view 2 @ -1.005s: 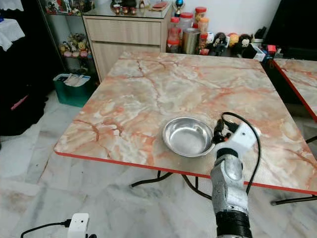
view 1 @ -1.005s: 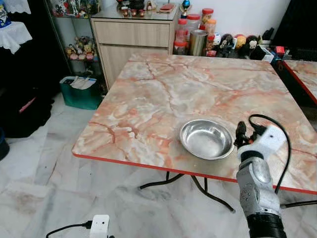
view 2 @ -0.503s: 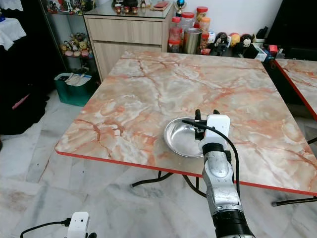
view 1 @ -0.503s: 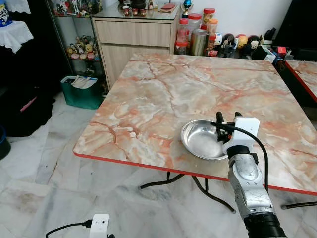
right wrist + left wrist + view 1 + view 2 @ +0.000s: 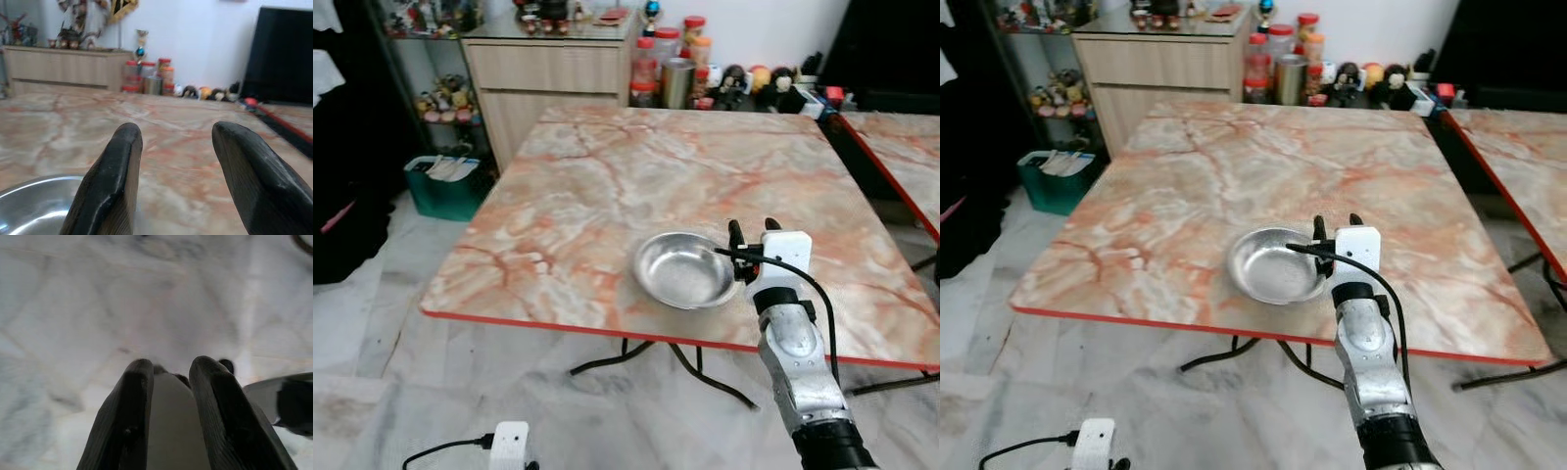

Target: Setting the table

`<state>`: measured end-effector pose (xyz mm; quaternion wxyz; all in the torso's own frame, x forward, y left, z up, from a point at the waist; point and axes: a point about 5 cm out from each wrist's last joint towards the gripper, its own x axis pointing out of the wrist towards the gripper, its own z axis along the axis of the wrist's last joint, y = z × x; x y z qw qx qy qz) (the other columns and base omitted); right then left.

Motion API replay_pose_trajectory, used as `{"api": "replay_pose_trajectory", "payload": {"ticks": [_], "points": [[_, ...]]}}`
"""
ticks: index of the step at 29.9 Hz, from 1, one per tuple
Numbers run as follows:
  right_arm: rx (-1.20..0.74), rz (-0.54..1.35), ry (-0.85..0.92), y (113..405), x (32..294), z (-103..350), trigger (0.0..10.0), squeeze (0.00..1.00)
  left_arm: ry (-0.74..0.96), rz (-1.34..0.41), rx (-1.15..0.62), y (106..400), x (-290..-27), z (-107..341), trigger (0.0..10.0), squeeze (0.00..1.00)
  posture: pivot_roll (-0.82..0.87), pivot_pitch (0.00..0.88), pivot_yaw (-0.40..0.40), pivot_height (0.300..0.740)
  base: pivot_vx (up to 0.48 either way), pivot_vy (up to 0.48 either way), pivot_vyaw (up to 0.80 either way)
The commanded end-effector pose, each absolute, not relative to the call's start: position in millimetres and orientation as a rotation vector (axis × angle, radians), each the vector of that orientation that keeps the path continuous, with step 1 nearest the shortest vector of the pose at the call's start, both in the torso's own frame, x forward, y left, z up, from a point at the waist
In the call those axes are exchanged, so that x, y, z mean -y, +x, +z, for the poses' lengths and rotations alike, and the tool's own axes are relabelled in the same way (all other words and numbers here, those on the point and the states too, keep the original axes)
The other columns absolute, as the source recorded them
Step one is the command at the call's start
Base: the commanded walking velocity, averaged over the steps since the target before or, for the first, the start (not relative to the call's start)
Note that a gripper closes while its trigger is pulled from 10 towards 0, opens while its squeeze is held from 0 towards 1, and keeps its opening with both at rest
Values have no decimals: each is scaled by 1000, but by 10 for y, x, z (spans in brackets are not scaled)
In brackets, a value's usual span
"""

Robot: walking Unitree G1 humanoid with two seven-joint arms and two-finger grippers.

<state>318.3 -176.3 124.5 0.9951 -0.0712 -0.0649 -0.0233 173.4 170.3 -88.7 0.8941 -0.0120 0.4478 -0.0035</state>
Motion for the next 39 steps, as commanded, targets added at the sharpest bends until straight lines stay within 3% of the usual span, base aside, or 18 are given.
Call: {"api": "replay_pose_trajectory", "payload": {"ticks": [1, 16, 29, 39], "points": [[138, -29, -135, 3198, 1704, 1262, 10000, 0, -6, -2, -932, 1706, -1773, -892, 10000, 0, 62, 0, -25, 732, 0, -469, 0], [67, -57, -118, 3131, 1780, 1055, 10000, 0, -10, 8, -932, 1723, -1775, -886, 10000, 0, 58, 0, -25, 732, 0, -449, 0], [-96, -58, -134, 2889, 1835, 540, 10000, 0, -7, 6, -931, 1734, -1782, -881, 10000, 0, 56, 0, -20, 732, 0, -425, 0], [-378, -41, -57, 2705, 1850, -22, 10000, 0, -4, 5, -931, 1739, -1780, -879, 10000, 0, 47, 0, -18, 732, 0, -366, 0]]}}
